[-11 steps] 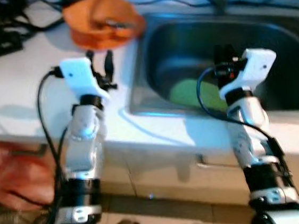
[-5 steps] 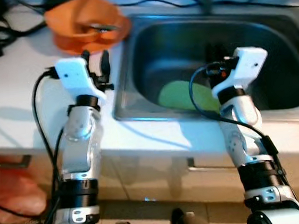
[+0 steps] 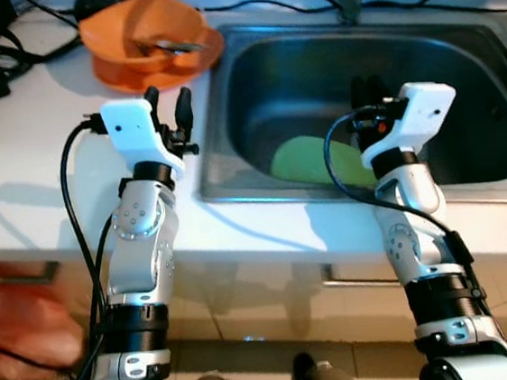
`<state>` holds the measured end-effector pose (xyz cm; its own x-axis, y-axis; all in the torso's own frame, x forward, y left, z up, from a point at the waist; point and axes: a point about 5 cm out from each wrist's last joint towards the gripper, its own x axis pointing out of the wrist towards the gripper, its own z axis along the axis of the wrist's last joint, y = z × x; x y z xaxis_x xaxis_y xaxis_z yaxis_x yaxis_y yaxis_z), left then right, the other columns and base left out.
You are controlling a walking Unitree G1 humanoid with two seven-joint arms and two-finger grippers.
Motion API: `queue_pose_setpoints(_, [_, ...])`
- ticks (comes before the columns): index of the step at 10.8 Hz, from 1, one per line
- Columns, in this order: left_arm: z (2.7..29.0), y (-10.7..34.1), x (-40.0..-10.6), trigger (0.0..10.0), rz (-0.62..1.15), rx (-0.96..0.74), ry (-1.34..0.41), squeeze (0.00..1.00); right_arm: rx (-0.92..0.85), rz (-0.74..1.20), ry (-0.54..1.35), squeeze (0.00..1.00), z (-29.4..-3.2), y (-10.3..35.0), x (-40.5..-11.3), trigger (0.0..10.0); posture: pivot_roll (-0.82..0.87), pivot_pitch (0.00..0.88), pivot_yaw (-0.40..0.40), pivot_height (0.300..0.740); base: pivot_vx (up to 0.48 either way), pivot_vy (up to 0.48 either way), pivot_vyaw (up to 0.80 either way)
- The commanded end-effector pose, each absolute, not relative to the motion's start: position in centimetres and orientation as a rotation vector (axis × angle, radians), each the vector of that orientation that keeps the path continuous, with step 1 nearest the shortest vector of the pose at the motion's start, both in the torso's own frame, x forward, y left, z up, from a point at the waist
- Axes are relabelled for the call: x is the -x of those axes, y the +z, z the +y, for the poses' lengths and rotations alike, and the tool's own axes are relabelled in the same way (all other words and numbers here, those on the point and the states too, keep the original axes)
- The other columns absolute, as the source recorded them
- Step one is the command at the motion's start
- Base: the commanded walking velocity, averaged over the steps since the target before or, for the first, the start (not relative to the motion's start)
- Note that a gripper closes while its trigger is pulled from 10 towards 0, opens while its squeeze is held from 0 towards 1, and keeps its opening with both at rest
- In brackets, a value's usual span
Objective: Kitchen organization
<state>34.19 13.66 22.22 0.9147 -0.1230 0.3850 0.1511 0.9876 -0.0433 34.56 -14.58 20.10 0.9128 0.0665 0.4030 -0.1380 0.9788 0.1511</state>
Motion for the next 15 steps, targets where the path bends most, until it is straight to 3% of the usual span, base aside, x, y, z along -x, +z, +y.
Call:
queue_pose_setpoints(1, [13.89, 22.13, -34.06, 10.0, -0.386, 0.070, -0.135, 0.00, -0.175, -0.378, 0.104, 0.00, -14.30, 19.43, -34.50, 10.0, 0.14, 0.206, -0.021, 0.740, 0.000, 0.442, 0.00])
queue_pose_setpoints(4, [13.86, 22.04, -34.09, 10.0, -0.379, 0.057, -0.133, 0.00, -0.191, -0.353, 0.111, 0.00, -14.09, 19.18, -34.63, 10.0, 0.14, 0.206, -0.021, 0.740, 0.000, 0.395, -0.27])
queue_pose_setpoints(11, [13.69, 21.93, -34.04, 10.0, -0.379, 0.038, -0.140, 0.00, -0.142, -0.347, 0.120, 0.00, -14.10, 18.98, -34.68, 10.0, 0.14, 0.192, -0.019, 0.740, 0.000, 0.000, -0.11])
queue_pose_setpoints(15, [13.66, 21.87, -34.12, 10.0, -0.373, 0.029, -0.132, 0.00, -0.138, -0.358, 0.131, 0.00, -13.70, 19.13, -34.65, 10.0, 0.14, 0.192, -0.022, 0.740, 0.000, -0.273, 0.11])
